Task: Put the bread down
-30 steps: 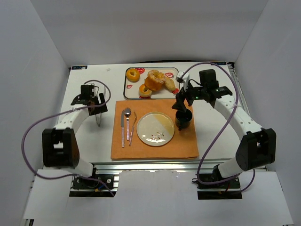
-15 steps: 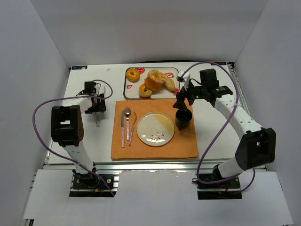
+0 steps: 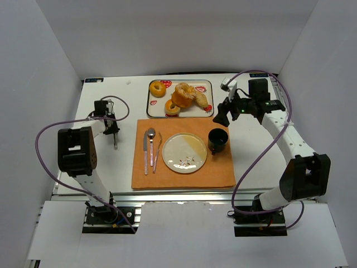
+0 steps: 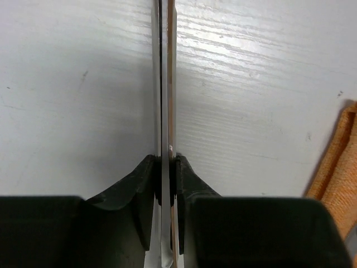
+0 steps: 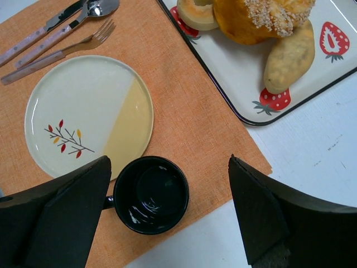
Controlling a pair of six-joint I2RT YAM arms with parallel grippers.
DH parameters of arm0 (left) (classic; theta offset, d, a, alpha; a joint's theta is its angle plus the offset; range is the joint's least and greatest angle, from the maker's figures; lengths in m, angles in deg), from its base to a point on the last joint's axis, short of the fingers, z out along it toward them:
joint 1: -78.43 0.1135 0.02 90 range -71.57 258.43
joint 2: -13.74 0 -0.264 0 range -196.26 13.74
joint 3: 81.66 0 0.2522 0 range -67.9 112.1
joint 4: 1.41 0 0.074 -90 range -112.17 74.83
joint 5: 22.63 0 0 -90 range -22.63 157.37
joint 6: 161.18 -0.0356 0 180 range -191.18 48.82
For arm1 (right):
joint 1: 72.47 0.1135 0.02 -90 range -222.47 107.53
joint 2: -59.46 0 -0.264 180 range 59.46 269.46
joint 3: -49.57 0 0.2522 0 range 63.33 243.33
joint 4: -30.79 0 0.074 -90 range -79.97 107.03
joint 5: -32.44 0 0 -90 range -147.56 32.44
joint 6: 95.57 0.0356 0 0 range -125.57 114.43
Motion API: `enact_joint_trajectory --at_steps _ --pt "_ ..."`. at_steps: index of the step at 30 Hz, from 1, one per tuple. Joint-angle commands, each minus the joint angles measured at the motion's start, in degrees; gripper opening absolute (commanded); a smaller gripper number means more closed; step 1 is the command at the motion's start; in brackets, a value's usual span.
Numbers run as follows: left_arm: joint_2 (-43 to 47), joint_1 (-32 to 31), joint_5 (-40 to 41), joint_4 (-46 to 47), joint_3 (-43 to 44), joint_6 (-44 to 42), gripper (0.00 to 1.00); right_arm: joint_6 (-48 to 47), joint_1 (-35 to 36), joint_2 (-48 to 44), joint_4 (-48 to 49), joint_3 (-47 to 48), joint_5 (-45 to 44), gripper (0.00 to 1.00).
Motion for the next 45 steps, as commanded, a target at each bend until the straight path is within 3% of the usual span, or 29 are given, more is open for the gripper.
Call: enact_joint_trajectory --at_steps 1,9,16,21,28,45 --pt "3.9 0.1 -5.1 -0.9 -1.0 3.1 0.10 0.8 -0.9 -2.5 -0.2 2.4 1.7 0.89" --pt "14.4 -1.7 -25.6 2.8 3.3 22.8 0.15 2.4 -2.6 -3.7 1.3 1.9 3.0 0.89" --pt "11.6 -3.6 -32.5 8.5 7.1 38.0 0.23 4.5 -3.2 -2.9 3.3 2.1 5.1 0.89" --pt "8.3 -7.2 -33.3 11.1 10.1 44.6 0.35 5.2 -3.4 -3.0 4.3 1.7 5.8 0.89" --pt "5.6 -8.8 -32.5 12.2 11.0 48.4 0.43 5.7 -4.1 -4.1 5.5 0.2 6.3 0.89" --pt "2.3 -10.4 -24.9 10.5 11.0 50.6 0.45 6.4 -5.4 -4.7 6.7 -1.4 7.4 0.89"
